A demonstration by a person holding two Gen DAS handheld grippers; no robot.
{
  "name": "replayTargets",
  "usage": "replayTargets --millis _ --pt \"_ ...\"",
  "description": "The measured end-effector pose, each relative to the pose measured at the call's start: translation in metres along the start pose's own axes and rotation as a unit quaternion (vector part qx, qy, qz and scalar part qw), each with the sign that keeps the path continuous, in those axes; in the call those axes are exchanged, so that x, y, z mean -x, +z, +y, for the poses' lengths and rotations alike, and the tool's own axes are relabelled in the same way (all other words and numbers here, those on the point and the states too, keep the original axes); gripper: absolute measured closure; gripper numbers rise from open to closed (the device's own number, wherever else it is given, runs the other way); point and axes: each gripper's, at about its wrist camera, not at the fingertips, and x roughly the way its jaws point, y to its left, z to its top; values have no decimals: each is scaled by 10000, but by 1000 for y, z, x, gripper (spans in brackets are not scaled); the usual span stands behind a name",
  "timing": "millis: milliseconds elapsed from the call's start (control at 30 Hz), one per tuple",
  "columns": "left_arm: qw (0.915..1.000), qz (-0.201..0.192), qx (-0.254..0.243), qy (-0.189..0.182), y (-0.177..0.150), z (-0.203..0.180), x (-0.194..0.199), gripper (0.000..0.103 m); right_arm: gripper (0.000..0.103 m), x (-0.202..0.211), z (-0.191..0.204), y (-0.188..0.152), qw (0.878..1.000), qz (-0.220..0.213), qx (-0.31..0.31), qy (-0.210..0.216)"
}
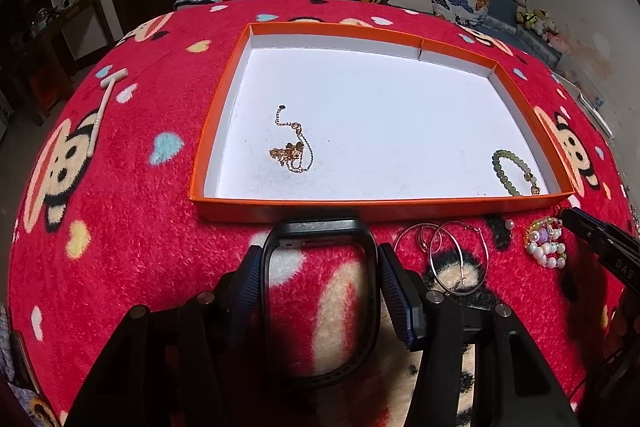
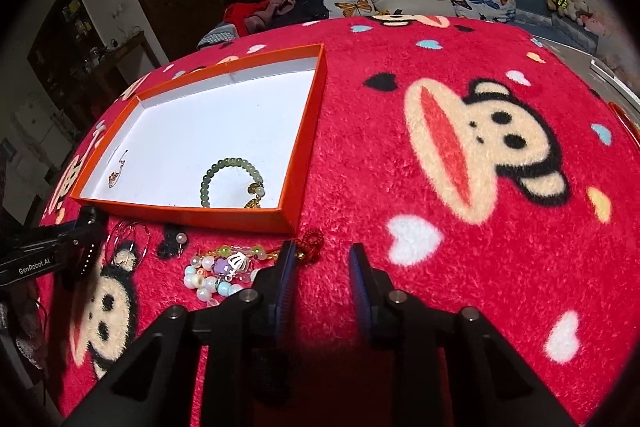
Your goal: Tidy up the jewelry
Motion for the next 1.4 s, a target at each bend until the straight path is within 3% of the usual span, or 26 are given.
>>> replayTargets --millis 633,767,967,1067,1400 --pt "10000 5 -21 3 -2 2 1 43 74 17 20 -18 9992 57 271 293" --pt "10000 7 -23 3 -2 2 1 43 83 11 24 -16 9988 84 393 275" --pt "10000 -3 -47 13 -3 2 1 43 84 4 32 -17 9976 160 619 263" --pt "10000 -6 -58 4 -4 2 1 43 91 4 36 -20 9968 159 737 255" --pt "9999 -114 -41 -46 -7 8 19 44 91 40 50 -18 9943 -380 982 186"
